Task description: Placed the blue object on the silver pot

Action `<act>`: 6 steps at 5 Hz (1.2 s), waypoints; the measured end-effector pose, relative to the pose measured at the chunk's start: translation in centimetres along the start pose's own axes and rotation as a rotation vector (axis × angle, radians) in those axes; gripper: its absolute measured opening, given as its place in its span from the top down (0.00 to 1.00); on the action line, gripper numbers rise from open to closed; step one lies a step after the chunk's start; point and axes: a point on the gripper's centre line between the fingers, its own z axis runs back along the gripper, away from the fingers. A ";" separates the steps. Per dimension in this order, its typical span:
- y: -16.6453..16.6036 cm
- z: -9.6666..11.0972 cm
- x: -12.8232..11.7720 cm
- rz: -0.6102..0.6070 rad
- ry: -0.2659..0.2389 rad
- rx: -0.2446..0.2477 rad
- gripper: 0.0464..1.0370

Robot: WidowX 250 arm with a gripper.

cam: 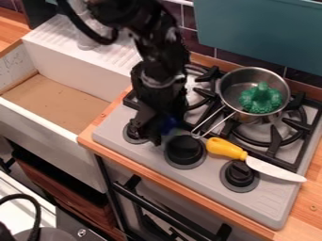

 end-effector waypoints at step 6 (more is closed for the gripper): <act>-9.6 6.3 -5.6 -0.039 0.106 -0.081 0.28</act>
